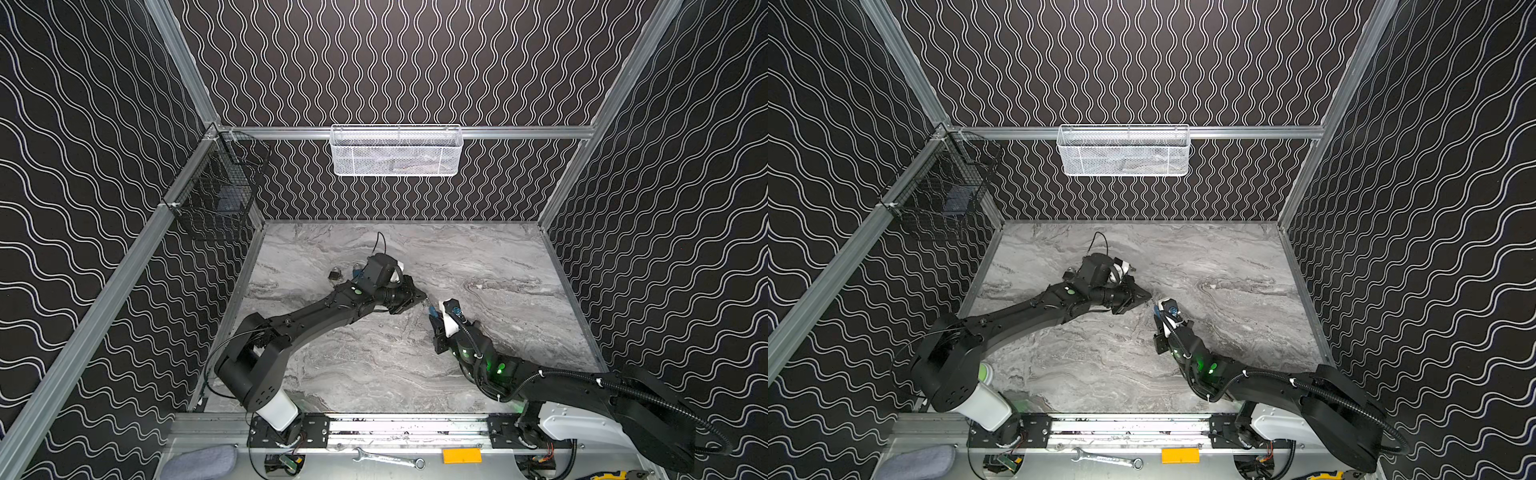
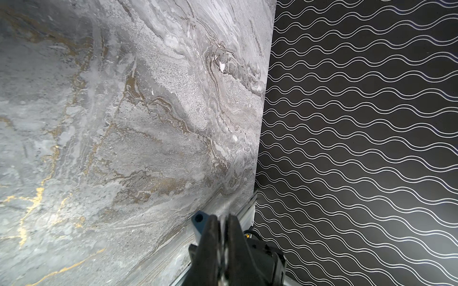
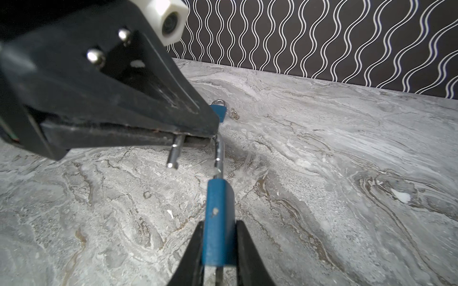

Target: Lock with the key

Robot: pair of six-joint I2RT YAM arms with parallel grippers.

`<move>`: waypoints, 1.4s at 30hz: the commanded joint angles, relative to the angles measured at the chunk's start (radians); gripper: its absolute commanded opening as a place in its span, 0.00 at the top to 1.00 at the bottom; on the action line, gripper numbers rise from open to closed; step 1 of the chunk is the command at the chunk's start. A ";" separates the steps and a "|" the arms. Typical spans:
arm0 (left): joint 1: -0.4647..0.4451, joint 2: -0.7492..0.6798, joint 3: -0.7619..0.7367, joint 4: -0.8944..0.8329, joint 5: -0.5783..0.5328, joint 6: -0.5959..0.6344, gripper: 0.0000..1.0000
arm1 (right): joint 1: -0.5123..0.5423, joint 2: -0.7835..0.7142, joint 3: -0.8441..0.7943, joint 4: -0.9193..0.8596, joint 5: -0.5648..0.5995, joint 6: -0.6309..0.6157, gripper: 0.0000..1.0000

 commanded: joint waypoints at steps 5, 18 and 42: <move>0.002 0.015 -0.029 0.084 0.052 -0.009 1.00 | -0.025 -0.033 0.011 0.019 -0.048 0.008 0.87; 0.004 0.009 -0.145 0.408 0.103 0.060 1.00 | -0.266 -0.183 0.051 -0.131 -0.430 0.213 0.91; 0.003 0.082 -0.250 0.713 0.111 0.234 1.00 | -0.562 -0.147 0.200 -0.231 -0.993 0.615 0.93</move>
